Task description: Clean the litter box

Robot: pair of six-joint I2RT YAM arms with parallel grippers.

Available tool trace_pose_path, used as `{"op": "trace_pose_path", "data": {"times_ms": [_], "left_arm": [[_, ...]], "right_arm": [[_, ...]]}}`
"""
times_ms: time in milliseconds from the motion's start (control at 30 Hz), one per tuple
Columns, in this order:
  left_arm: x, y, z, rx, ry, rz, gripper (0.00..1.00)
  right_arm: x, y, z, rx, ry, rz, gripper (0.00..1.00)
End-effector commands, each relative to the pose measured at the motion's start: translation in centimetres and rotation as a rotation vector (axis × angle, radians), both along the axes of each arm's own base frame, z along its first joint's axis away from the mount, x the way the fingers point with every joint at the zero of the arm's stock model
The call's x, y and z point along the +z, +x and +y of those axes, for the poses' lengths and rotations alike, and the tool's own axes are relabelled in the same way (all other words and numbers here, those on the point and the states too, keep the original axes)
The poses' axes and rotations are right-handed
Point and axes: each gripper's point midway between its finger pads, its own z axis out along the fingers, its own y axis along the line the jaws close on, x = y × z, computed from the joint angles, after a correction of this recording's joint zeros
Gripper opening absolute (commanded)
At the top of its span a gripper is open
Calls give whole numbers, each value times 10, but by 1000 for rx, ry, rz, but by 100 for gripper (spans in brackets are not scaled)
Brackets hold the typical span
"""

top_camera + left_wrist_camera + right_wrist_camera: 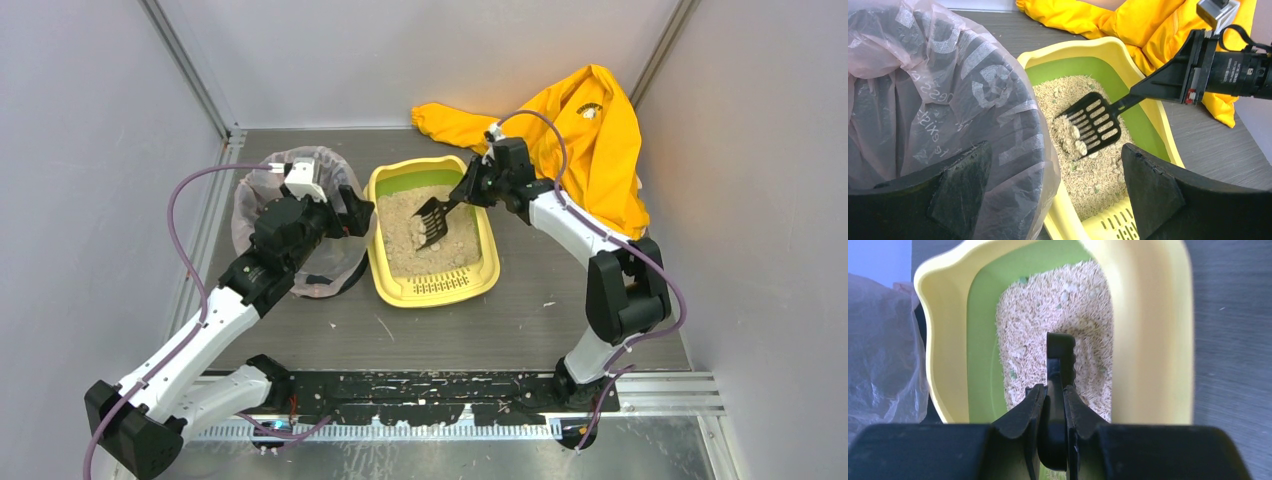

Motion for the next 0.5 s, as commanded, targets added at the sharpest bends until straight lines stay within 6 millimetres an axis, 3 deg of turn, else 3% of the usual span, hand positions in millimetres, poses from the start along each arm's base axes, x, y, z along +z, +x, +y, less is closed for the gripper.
{"op": "trace_pose_path", "data": {"times_ms": [0, 133, 300, 467], "left_arm": [[25, 0, -4, -17, -53, -77, 100], [24, 0, -7, -26, -60, -72, 99], [21, 1, -12, -43, -66, -59, 100], [18, 2, -14, -51, -66, -50, 100]], "right_arm": [[62, 27, -18, -51, 7, -189, 1], [62, 38, -27, -85, 26, -200, 1], [74, 43, -15, -73, 143, -283, 1], [67, 48, -13, -81, 159, -289, 1]]}}
